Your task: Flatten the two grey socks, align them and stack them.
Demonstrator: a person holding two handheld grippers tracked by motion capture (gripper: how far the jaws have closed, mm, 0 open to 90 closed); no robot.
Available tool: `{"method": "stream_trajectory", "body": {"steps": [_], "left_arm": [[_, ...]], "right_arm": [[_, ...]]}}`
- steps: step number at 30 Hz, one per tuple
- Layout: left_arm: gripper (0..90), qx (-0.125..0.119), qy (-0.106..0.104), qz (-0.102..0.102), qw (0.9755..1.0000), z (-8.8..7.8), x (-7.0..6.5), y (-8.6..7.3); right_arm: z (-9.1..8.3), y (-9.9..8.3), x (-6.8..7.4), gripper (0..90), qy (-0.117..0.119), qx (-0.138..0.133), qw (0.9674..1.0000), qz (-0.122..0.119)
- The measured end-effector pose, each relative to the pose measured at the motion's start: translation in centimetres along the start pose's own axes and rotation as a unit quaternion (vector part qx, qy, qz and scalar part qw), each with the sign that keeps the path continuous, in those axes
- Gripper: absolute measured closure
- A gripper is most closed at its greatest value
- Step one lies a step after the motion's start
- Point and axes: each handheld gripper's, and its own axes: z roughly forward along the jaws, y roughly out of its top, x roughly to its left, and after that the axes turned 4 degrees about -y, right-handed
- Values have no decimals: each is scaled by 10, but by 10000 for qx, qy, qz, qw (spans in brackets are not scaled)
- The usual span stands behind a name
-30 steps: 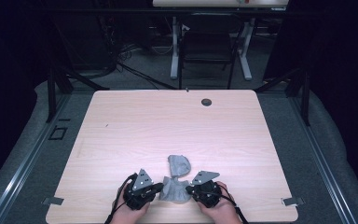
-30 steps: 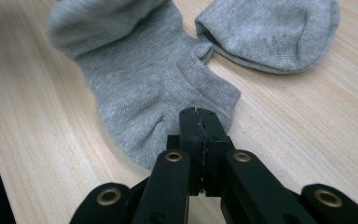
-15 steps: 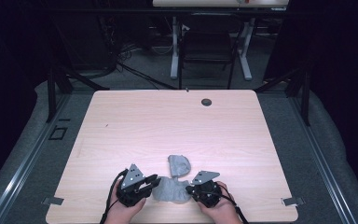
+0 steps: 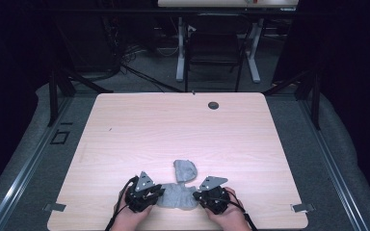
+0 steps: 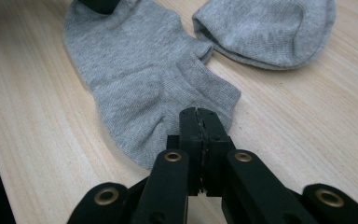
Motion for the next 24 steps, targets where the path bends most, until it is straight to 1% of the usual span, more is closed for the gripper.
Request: {"method": "stream_trajectory", "body": {"steps": [3,4,5,6,7,10,13,14,16,17,18,19,20,21,22,23,24], "left_arm": [[765,118,-24,-18,9999,2,-1,-2],[765,111,-44,-45,9999,2,-2,-3],[766,120,-57,-9,9999,2,-2,-4],[767,127,-66,-16,9999,2,-4,-4],[767,137,-46,7,9999,2,-5,-4],[768,188,-55,-28,9998,1,-9,-4],[767,223,-77,-35,9997,0,-10,-4],[767,231,-58,-38,9997,0,-11,-4],[759,224,-50,-27,9997,0,-13,-4],[759,223,-44,-12,9997,0,-13,-4],[745,211,-60,-18,9998,0,-14,-3],[745,189,-59,-1,9998,0,-14,-3],[736,162,-71,12,9998,0,-13,-2],[732,130,-74,45,9999,0,-13,-1],[732,69,-74,0,9999,1,-14,0],[719,71,-86,21,9999,1,-13,2],[716,30,-70,46,10000,1,-13,3]], "right_arm": [[-3,-1,0,896,-19,62,10000,-21],[-3,-1,0,896,-19,62,10000,-21],[-3,-2,0,897,-25,51,10000,-14],[-4,-2,0,897,-23,93,9999,-53],[-6,-3,1,897,-41,103,9999,-54],[-8,-4,1,898,-38,154,9998,-81],[-8,-5,1,898,-52,126,9999,-64],[-9,-5,0,898,-52,168,9998,-117],[-9,-5,0,898,-66,194,9997,-112],[-9,-5,0,896,-48,202,9997,-95],[-10,-5,-2,881,16,186,9998,-9],[-10,-5,-2,881,16,186,9998,-9],[-10,-5,-4,860,103,179,9997,89],[-10,-5,-6,855,111,142,9997,134],[-10,-5,-6,855,111,142,9997,134],[-11,-5,-8,850,173,126,9996,183],[-12,-5,-8,848,182,96,9996,210]]}}
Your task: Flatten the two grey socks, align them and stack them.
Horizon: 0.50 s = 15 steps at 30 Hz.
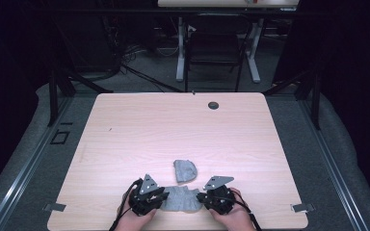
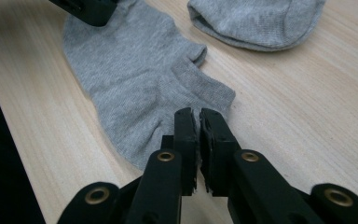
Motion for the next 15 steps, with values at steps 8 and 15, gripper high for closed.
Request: {"method": "stream_trajectory", "body": {"steps": [8,15], "left_arm": [[687,-186,49,73,9998,7,0,20],[698,-269,49,146,9995,24,-1,43]], "right_arm": [[-4,4,-1,833,-80,-177,9998,-3],[-5,5,-8,833,-173,-282,9993,166]]}}
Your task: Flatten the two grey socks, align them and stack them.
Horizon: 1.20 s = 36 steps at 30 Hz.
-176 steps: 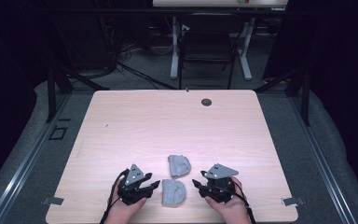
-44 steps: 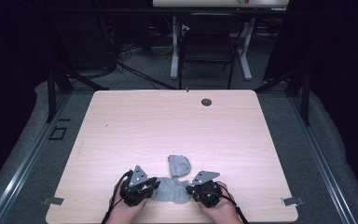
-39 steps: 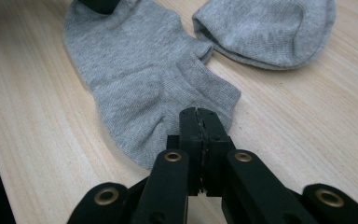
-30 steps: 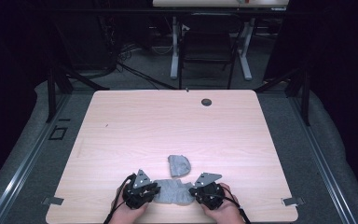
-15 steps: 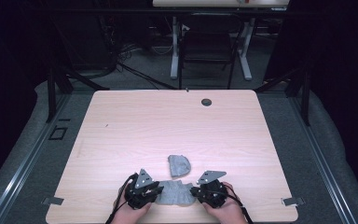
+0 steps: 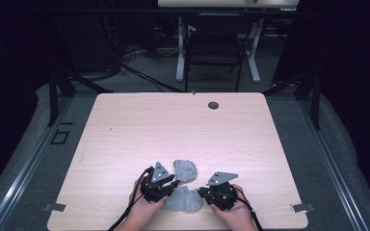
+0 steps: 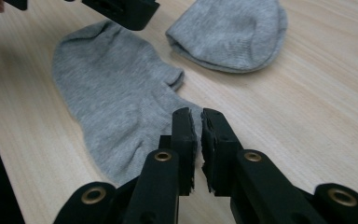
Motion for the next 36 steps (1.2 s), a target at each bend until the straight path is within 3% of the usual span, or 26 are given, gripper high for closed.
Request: {"method": "stream_trajectory", "body": {"steps": [11,23,30,36], "left_arm": [[728,125,-11,26,9999,24,1,7],[737,385,203,146,9989,22,14,2],[723,168,189,10,9997,16,21,11],[670,151,100,146,9997,28,7,20]], "right_arm": [[-6,-1,-12,833,-88,-169,9997,167],[-8,-2,-16,822,-136,-191,9994,259],[-8,-1,-16,817,-118,-235,9992,296],[-11,-1,-19,813,-131,-255,9991,318]]}}
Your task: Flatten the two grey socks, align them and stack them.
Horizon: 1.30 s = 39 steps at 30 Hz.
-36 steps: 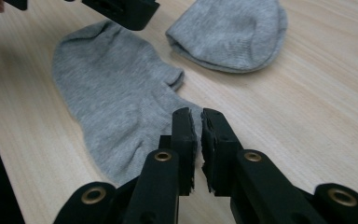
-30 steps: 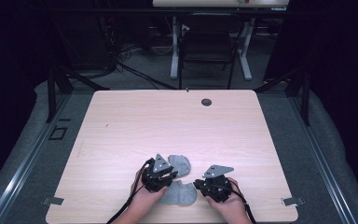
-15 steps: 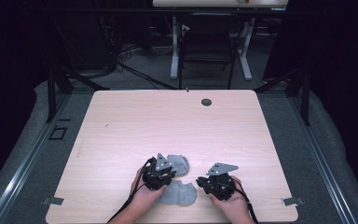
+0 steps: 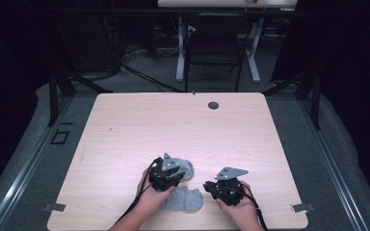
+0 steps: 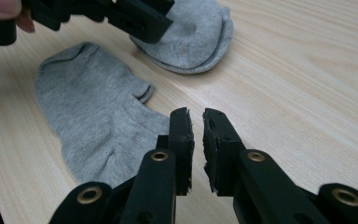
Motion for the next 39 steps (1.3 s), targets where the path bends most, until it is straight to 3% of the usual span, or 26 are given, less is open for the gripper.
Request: {"method": "stream_trajectory", "body": {"steps": [5,13,17,22,24,32,39], "left_arm": [[662,145,22,55,9999,12,-7,2],[867,320,75,212,9992,18,-9,-1],[888,318,43,263,9991,15,-11,-1],[891,88,30,270,9996,3,-11,3],[891,-10,37,289,9996,-3,-9,4],[892,-280,-8,31,9996,-18,1,5],[892,-440,-16,-26,9990,-26,3,7]], "right_arm": [[-2,0,-2,812,-7,-57,10000,76],[-2,0,-4,813,-26,-72,9999,90],[-1,1,-3,813,-37,-85,9999,65],[2,10,0,856,-78,-92,9999,-95],[5,16,0,897,-48,-117,9999,-34],[28,28,2,900,-141,5,9997,-195],[45,46,0,900,-70,-72,9998,-149]]}}
